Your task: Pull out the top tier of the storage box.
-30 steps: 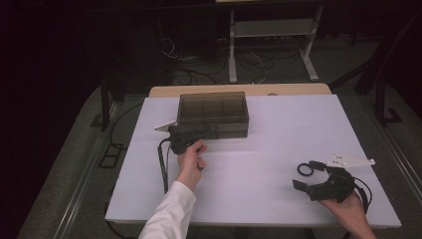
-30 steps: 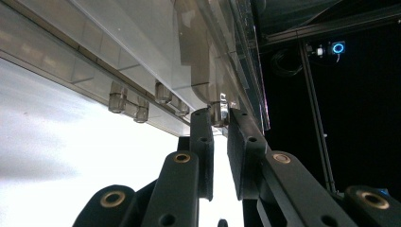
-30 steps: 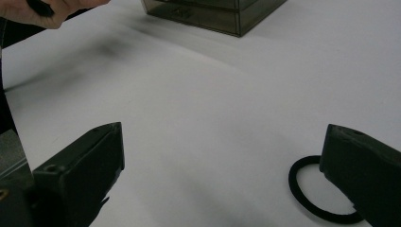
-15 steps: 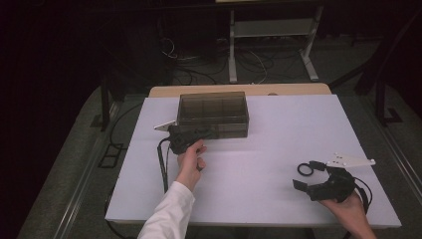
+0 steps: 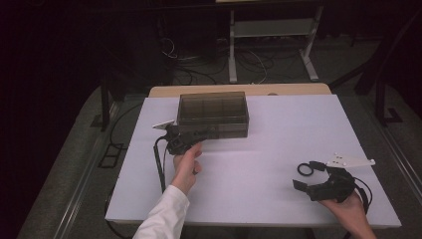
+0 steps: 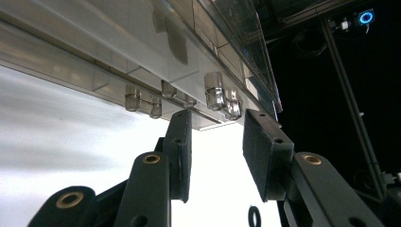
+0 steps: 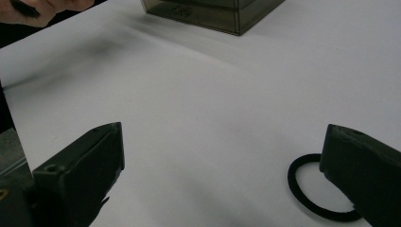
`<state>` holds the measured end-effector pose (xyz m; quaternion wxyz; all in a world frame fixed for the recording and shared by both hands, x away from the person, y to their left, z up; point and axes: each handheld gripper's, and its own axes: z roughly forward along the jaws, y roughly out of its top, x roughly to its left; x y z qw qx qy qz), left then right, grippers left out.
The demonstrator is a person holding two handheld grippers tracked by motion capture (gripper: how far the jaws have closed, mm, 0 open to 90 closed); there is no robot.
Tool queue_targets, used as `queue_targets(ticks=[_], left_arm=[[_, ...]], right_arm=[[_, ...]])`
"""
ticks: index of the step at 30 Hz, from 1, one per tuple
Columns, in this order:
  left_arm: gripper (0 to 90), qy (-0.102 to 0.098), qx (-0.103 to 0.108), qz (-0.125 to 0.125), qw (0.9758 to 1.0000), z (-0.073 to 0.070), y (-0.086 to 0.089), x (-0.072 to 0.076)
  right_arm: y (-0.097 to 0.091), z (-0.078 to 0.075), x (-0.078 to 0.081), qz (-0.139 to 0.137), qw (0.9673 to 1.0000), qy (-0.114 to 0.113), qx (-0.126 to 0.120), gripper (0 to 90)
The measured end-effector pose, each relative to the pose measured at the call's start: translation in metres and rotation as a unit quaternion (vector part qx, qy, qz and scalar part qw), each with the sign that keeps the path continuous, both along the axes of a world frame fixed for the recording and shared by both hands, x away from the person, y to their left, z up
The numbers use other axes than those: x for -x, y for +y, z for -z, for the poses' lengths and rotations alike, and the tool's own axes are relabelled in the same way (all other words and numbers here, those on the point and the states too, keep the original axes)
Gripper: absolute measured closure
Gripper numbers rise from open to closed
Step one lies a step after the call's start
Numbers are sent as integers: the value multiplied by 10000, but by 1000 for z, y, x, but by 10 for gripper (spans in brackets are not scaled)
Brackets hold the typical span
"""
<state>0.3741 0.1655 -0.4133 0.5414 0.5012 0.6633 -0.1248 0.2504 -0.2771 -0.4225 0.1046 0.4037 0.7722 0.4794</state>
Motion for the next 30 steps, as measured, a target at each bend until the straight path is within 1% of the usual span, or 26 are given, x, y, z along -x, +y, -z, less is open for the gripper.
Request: queue_targets(ticks=[4, 6, 7, 8, 11, 12, 13, 14, 15, 16, 17, 18, 19, 21, 22, 23, 24, 26, 30], left_arm=[[599, -88, -150, 50, 9998, -5, 1, 1], [595, -149, -219, 118, 9996, -7, 2, 1], [578, -311, -428, 249, 9983, -11, 1, 1], [570, -411, -535, 312, 9972, -13, 0, 2], [555, -587, -840, 494, 9935, -20, -3, 3], [551, -587, -840, 494, 9935, -20, -3, 3], [547, -700, -1008, 613, 9905, -24, -5, 4], [544, -700, -1008, 613, 9905, -24, -5, 4], [544, -772, -1079, 686, 9888, -27, -6, 4], [537, -800, -1115, 716, 9880, -28, -7, 4], [527, -858, -1177, 811, 9860, -31, -8, 3], [526, -858, -1177, 811, 9860, -31, -8, 3], [526, -887, -1205, 844, 9851, -32, -8, 3], [517, -949, -1325, 930, 9822, -34, -9, 3], [508, -979, -1355, 966, 9812, -35, -10, 2], [506, -1005, -1288, 1028, 9812, -37, -10, 2], [507, -1005, -1288, 1028, 9812, -37, -10, 2], [507, -1019, -1353, 1075, 9797, -38, -11, 1], [489, -1124, -1593, 1181, 9737, -42, -11, -1]], right_arm=[[1, 0, 0, -9, 10000, -3, 2, 3], [1, 0, 0, -10, 10000, -1, 5, 3], [0, 0, 0, -3, 10000, 2, 3, 3], [0, 0, 0, 0, 10000, -2, 5, 3], [0, 0, 0, 11, 10000, -9, -2, 3], [0, 0, 0, 14, 10000, -14, -4, 3], [0, 0, 0, 16, 10000, -14, -5, 3], [0, 0, 0, 16, 10000, -14, -5, 3], [0, 0, 0, 14, 10000, -15, -5, 3], [0, 0, 0, 7, 10000, -15, -3, 3], [0, 0, 1, 3, 10000, -17, -1, 3], [0, 0, 1, 2, 10000, -18, 0, 3], [0, 0, 1, 2, 10000, -18, 0, 3], [0, 0, 1, 4, 10000, -19, -2, 3], [0, 0, 1, 8, 10000, -18, -7, 3], [-1, 0, 1, 11, 10000, -25, -10, 3], [-1, 0, 1, 11, 10000, -25, -10, 3], [-1, 0, 1, 9, 10000, -18, -14, 3], [-1, 0, 1, 3, 10000, -24, -12, 3]])
